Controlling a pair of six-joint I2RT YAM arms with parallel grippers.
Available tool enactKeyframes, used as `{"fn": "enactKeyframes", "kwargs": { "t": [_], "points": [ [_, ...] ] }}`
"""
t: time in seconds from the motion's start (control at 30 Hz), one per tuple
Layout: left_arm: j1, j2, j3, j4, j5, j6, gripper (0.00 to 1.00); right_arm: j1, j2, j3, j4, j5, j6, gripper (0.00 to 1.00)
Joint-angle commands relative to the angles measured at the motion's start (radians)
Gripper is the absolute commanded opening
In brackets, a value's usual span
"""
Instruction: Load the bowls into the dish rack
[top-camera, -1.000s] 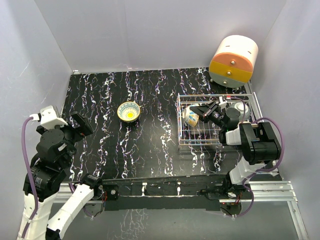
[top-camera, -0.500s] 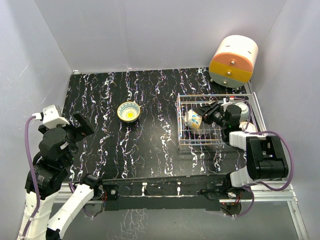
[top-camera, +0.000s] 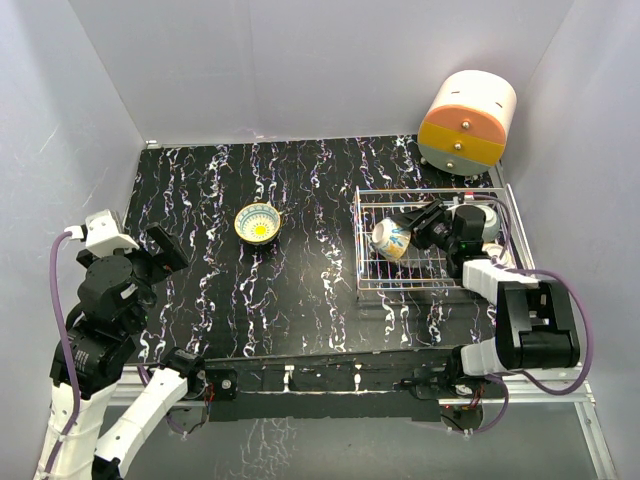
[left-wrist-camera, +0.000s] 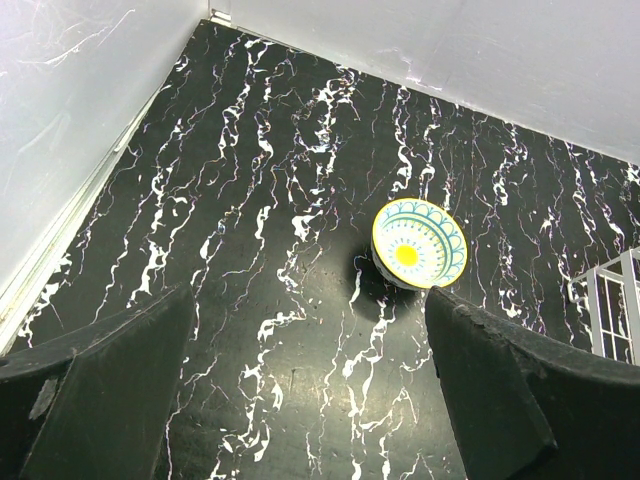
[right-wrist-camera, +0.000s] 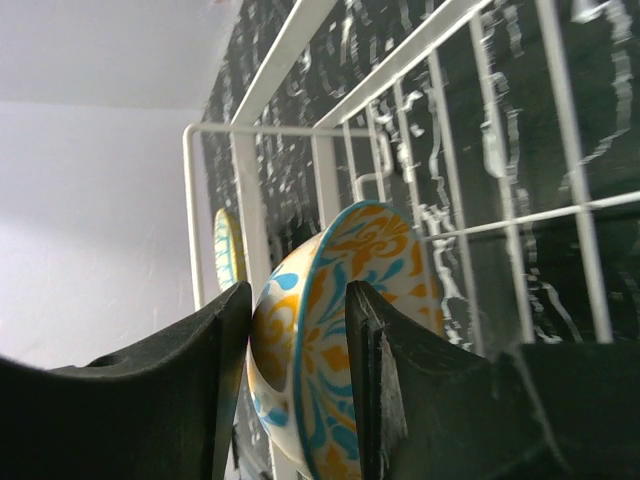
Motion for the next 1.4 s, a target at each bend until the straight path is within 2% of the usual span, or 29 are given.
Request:
{"fn": "enactKeyframes", "kwargs": {
  "t": [0.0,0.2,0.87,1.1,1.2,1.37],
  "points": [
    [-0.005,0.002,0.002,0.022,0.006,0.009,0.97,-0.038,-0.077,0.057,-0.190,0.116,-0.117,0.47],
    [-0.004,0.006,-0.003,0.031,0.015,0.008,0.97,-0.044,-0.153,0.094,-0.306,0.194,-0.195,0.54],
    [-0.004,-0.021,-0.032,0.042,0.031,-0.003,0.97,-0.050,-0.293,0.198,-0.595,0.399,-0.417,0.61],
    [-0.004,-0.028,-0.050,0.050,0.036,-0.005,0.97,-0.040,-0.256,0.293,-0.705,0.345,-0.563,0.64],
    [-0.004,-0.031,-0.050,0.051,0.035,-0.006,0.97,-0.007,-0.246,0.328,-0.779,0.387,-0.626,0.63],
    [-0.004,-0.034,-0.059,0.060,0.033,-0.002,0.97,0.216,-0.277,0.411,-0.909,0.625,-0.691,0.62]
  ]
}}
